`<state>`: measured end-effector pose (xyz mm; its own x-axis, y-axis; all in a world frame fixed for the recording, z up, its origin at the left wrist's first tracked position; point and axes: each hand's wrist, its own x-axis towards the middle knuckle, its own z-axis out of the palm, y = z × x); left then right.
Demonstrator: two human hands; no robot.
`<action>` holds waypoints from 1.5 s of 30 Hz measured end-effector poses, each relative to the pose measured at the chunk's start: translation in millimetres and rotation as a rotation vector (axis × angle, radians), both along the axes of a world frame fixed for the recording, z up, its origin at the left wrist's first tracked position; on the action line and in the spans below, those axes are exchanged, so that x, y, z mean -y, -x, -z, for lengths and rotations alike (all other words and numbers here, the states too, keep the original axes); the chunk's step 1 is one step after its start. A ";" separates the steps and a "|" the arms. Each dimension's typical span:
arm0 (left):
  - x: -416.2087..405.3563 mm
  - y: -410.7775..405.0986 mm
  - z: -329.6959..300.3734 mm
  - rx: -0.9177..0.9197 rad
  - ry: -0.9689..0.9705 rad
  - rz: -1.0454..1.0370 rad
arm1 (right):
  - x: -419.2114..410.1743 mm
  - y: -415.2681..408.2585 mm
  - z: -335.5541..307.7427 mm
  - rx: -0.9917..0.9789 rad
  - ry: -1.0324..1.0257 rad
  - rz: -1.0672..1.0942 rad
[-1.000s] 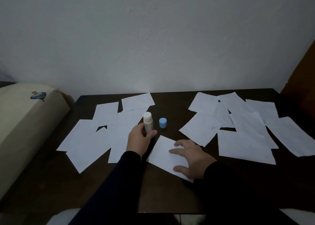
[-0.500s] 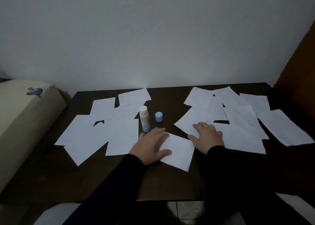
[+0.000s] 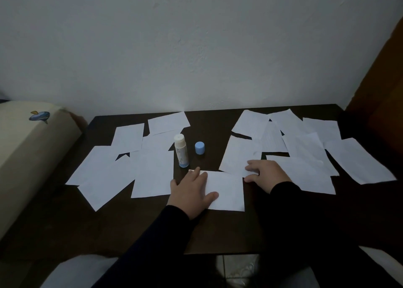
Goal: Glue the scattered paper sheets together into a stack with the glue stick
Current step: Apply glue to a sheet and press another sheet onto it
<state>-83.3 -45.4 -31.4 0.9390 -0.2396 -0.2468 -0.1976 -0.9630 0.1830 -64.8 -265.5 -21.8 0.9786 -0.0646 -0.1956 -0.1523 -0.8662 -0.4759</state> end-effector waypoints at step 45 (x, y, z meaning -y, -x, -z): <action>-31.7 38.7 -11.0 -0.106 0.733 -0.585 | -30.9 62.3 -12.0 0.037 -0.230 0.187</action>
